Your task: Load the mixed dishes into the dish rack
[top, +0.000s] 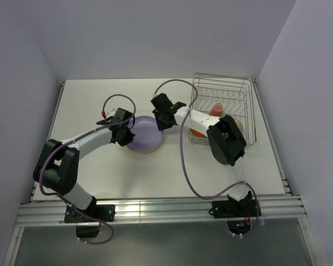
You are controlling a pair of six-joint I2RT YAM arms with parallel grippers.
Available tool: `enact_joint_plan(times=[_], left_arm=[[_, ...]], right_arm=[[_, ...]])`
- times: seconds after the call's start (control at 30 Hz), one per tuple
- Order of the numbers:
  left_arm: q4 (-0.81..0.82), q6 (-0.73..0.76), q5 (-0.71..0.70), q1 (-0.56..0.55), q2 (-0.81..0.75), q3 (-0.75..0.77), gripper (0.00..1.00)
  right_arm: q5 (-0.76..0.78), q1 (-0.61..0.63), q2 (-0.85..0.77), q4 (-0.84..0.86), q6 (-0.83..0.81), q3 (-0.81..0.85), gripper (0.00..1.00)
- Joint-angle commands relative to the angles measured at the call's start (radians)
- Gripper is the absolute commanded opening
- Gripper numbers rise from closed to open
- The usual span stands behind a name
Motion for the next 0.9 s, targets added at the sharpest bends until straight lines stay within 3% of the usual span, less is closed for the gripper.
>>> enact_joint_plan(times=[0.0, 0.1, 0.2, 0.33, 0.37, 0.5, 0.87], left_arm=[[0.002, 0.019, -0.006, 0.004, -0.055, 0.003, 0.03], [-0.003, 0.014, -0.002, 0.002, -0.076, -0.007, 0.03], [-0.008, 0.008, 0.003, 0.002, -0.116, -0.024, 0.04], [-0.006, -0.003, 0.034, 0.002, -0.196, -0.064, 0.13], [0.000, -0.006, 0.043, 0.002, -0.217, -0.075, 0.23], [0.011, -0.027, 0.112, 0.002, -0.326, -0.141, 0.45], [0.072, -0.104, 0.185, -0.053, -0.427, -0.253, 0.53]], right_arm=[[0.045, 0.009, 0.017, 0.009, -0.011, 0.060, 0.21], [0.052, 0.009, 0.025, -0.006, -0.008, 0.073, 0.07], [0.060, 0.012, 0.008, 0.000, 0.001, 0.061, 0.00], [0.077, 0.011, 0.008, -0.032, 0.026, 0.084, 0.00], [0.089, 0.012, 0.008, -0.051, 0.035, 0.093, 0.00], [0.086, 0.009, -0.007, -0.091, 0.096, 0.109, 0.00], [-0.027, 0.009, -0.049, -0.152, 0.231, 0.095, 0.00]])
